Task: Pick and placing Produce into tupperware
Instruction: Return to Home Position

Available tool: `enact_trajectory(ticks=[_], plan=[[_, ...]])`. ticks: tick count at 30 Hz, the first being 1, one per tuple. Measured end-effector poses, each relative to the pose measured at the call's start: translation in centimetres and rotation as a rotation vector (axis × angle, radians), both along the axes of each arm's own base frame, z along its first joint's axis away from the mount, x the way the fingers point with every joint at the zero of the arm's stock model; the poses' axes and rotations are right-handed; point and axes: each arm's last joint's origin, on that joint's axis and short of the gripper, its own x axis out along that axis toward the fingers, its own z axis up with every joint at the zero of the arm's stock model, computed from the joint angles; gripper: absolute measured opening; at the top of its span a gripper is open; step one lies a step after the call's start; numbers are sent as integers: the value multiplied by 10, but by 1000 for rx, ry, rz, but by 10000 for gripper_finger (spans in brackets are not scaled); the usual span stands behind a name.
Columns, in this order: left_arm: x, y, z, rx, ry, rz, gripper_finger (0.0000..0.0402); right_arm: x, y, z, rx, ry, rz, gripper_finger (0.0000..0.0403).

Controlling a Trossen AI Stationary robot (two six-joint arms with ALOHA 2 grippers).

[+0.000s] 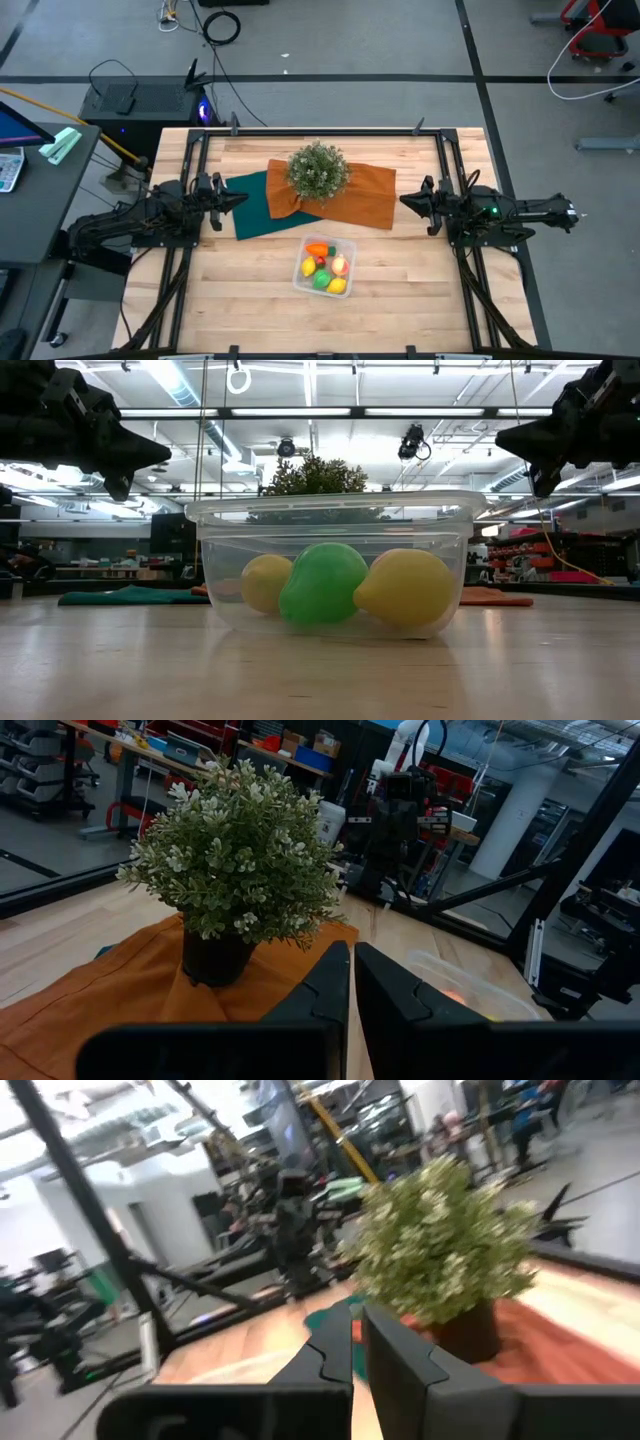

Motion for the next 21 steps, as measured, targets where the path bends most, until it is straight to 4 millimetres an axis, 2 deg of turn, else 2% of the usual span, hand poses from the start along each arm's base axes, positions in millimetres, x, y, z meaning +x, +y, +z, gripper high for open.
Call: enact_trajectory(ticks=[9, 21], plan=[[0, 0, 0, 0, 0, 0, 31, 1, 4, -7, 28, 69, 157, 0], [0, 0, 0, 0, 0, 0, 33, 1, 5, -8, -61, 82, 162, 0]])
